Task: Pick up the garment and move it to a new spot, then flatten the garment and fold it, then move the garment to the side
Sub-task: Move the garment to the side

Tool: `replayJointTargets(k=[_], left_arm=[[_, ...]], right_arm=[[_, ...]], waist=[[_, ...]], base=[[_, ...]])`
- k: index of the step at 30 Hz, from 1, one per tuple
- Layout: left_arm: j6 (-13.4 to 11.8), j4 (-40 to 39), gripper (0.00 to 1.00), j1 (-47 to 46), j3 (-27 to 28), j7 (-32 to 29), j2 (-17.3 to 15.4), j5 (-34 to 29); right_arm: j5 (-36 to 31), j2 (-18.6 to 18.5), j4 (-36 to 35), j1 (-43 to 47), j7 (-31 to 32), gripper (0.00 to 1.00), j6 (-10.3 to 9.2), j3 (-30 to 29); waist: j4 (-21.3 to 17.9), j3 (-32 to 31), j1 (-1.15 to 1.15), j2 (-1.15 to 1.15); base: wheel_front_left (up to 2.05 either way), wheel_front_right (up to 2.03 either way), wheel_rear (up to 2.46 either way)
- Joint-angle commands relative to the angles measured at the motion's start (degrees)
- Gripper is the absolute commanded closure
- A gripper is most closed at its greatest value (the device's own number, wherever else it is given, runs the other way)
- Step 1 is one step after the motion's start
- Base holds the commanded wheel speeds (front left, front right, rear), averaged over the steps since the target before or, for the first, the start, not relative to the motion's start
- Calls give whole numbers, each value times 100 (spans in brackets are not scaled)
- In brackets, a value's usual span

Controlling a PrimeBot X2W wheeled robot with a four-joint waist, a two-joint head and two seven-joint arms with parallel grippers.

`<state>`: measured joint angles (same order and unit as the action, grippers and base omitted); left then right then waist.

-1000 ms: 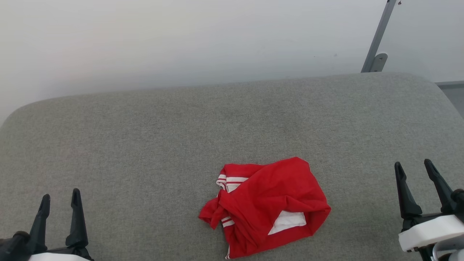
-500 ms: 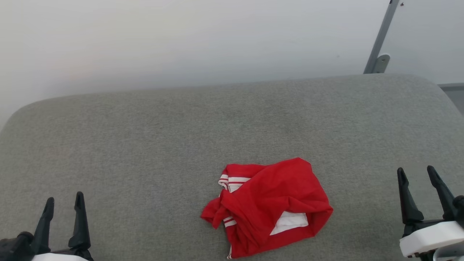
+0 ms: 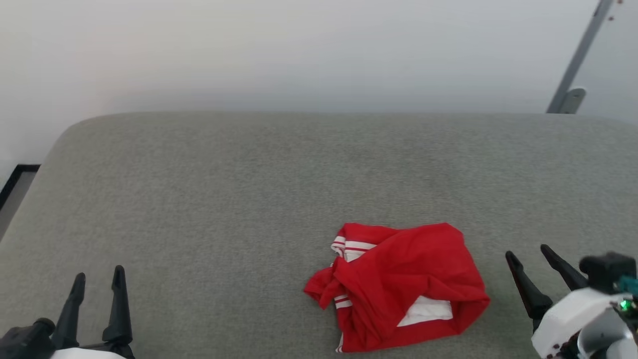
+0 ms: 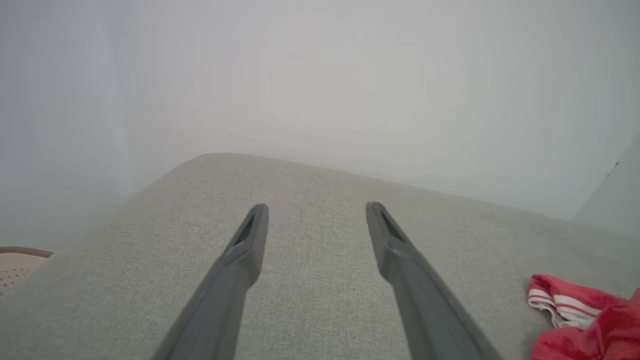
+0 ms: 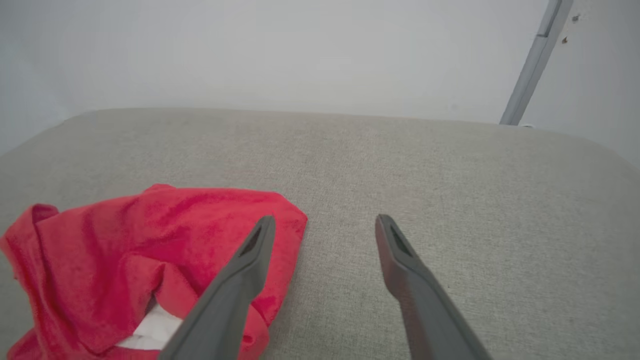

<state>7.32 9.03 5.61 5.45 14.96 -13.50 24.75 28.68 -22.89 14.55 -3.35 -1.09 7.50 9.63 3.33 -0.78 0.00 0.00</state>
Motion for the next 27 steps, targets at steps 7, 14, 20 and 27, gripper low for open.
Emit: replayJointTargets(k=[7,14,20,27], left_arm=[[18,36,0,-132,-171,29,13,118],[19,71,0,-387,-357,29,26,195],[19,150,0,-623,-498,29,41,257],[19,239,0,-836,-605,29,41,350]], right_arm=[[682,-472,-41,-494,1463,0,-2,443],[1201,-666,132,-1021,3133,0,-2,577],[1444,-596,453,-1375,4339,0,-2,737],[1571,-247,916,-1607,5202,0,-1,996]], waist=[[335,245,0,0],[572,622,0,0],[718,897,0,0],[805,1123,0,0]], base=[[0,0,0],[0,0,0],[0,0,0],[0,0,0]])
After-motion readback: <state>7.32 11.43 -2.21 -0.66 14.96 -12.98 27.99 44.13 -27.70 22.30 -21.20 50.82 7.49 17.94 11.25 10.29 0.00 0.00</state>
